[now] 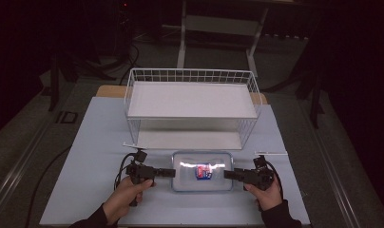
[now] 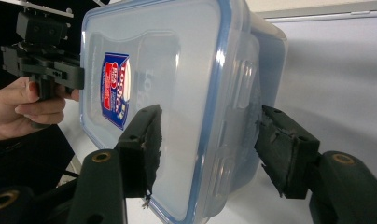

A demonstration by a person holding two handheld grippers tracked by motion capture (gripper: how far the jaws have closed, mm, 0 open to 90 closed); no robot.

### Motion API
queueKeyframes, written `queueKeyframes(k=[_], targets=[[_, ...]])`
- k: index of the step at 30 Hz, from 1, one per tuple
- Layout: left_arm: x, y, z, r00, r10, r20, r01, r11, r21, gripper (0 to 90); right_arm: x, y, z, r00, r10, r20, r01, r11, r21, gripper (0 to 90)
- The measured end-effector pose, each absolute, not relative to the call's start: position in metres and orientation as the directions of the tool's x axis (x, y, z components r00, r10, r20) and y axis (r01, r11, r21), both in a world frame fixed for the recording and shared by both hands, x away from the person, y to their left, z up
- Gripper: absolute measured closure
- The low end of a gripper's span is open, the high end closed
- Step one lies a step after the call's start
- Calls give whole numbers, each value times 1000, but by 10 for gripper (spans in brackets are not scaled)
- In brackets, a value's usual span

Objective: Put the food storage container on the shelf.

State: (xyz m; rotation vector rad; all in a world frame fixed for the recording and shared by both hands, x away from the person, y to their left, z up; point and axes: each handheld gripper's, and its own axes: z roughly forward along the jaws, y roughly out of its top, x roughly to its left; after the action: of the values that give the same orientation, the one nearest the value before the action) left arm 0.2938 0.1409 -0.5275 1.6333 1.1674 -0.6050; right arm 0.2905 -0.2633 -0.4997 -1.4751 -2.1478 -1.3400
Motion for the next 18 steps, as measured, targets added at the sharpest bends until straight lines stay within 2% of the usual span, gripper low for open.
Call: queueKeyframes(k=[10, 18], targets=[[285, 136, -510, 450, 477, -755, 864, -19, 504, 579, 286, -258, -493, -472, 659, 586, 820, 85, 566, 418], [301, 151, -493, 493, 508, -706, 807, 34, 589, 576, 300, -243, -479, -497, 658, 566, 796, 85, 599, 421]])
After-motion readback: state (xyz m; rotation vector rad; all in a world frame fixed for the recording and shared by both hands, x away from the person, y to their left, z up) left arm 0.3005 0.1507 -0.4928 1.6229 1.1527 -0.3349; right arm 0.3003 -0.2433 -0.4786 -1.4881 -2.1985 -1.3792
